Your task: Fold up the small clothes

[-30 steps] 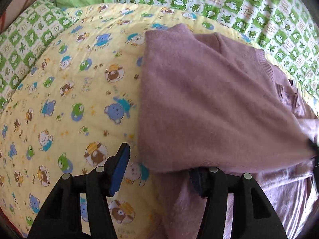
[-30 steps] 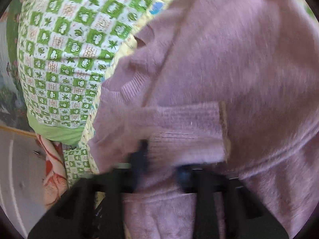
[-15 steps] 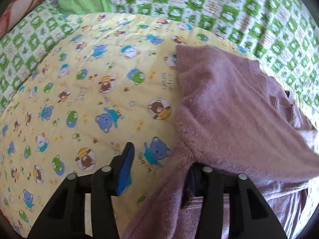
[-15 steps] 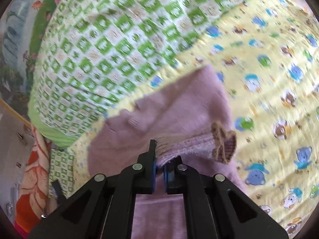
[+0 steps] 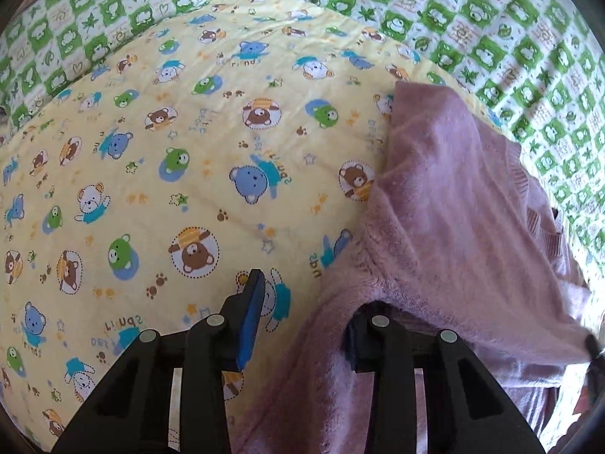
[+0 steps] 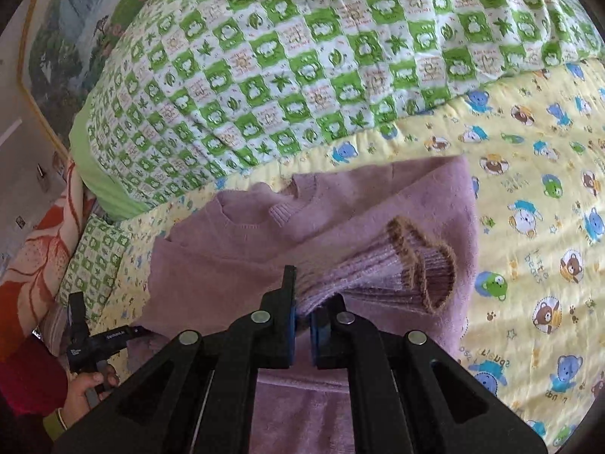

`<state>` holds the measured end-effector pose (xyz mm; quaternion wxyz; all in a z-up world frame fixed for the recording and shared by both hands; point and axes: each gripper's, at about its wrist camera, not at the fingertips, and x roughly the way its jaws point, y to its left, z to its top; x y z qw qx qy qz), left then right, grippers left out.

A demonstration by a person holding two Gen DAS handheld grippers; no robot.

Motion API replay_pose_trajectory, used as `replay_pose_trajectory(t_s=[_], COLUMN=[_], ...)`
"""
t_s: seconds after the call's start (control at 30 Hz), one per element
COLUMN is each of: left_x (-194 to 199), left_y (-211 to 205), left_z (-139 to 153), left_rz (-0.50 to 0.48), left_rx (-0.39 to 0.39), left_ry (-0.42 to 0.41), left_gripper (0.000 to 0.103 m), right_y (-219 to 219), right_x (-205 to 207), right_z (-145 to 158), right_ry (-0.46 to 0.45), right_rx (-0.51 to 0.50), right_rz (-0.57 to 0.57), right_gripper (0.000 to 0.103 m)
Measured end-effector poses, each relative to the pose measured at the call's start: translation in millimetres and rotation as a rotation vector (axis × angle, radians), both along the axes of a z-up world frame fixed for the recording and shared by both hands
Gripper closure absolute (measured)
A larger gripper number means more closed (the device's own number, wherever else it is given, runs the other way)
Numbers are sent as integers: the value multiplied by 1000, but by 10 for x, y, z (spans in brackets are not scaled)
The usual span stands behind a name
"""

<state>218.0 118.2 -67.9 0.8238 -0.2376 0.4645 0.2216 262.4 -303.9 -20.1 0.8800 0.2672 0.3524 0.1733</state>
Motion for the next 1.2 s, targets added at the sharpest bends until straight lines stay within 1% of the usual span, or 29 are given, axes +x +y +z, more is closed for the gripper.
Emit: replay_pose_trajectory(t_s=[0.1, 0.17, 0.27, 0.33, 0.4, 0.5, 0.57, 0.63, 0.67, 0.73, 0.8, 0.9, 0.97, 1.0, 1.03, 1.1, 1.13, 1.2], left_x=[-17, -32, -68, -134, -215, -368, -446, -465, -440, -303, -106, 223, 451, 571, 684, 894, 983, 1112], left_y=[10, 20, 4, -1, 24, 33, 2, -37, -59, -97, -149, -248, -305, -330, -337, -285, -212, -48], left_z=[-44, -56, -38, -22, -10, 70, 190, 357, 421, 545, 631, 663, 625, 589, 546, 447, 377, 220], left_rz=[-3, 4, -24, -44, -61, -87, -109, -135, -148, -172, -193, -231, -259, -275, -279, -262, -235, -183], left_rx=[-11, -21, -8, 8, -3, -31, -34, -24, -22, -32, -38, -58, -86, -98, -89, -42, -20, -16], left_ry=[9, 21, 33, 46, 52, 59, 48, 11, -5, -33, -70, -103, -102, -101, -92, -52, -31, 19], left_gripper=[64, 64, 60, 55, 53, 53, 54, 54, 53, 53, 53, 53, 53, 53, 53, 53, 52, 49], right_y=[-1, -16, -63, -103, -139, -217, -297, -358, -369, -314, -165, 147, 359, 438, 503, 605, 622, 561], right_x=[-40, -86, -202, -298, -368, -450, -482, -496, -493, -429, -294, -40, 136, 216, 297, 431, 449, 538], right_z=[-335, -526, -626, -617, -592, -512, -441, -326, -261, -141, -84, -61, -85, -121, -166, -292, -352, -478], right_ry=[97, 165, 198, 198, 199, 201, 191, 163, 139, 94, 80, 64, 60, 70, 83, 123, 137, 171], right_rx=[-39, -39, -40, -50, -76, -160, -183, -196, -187, -137, -110, -83, -74, -61, -46, -38, -56, -101], right_rz=[13, 12, -1, -10, -17, -57, -91, -121, -124, -85, -19, 78, 144, 171, 196, 235, 233, 184], right_gripper=[95, 88, 80, 79, 78, 73, 72, 72, 72, 72, 72, 72, 72, 72, 72, 72, 72, 72])
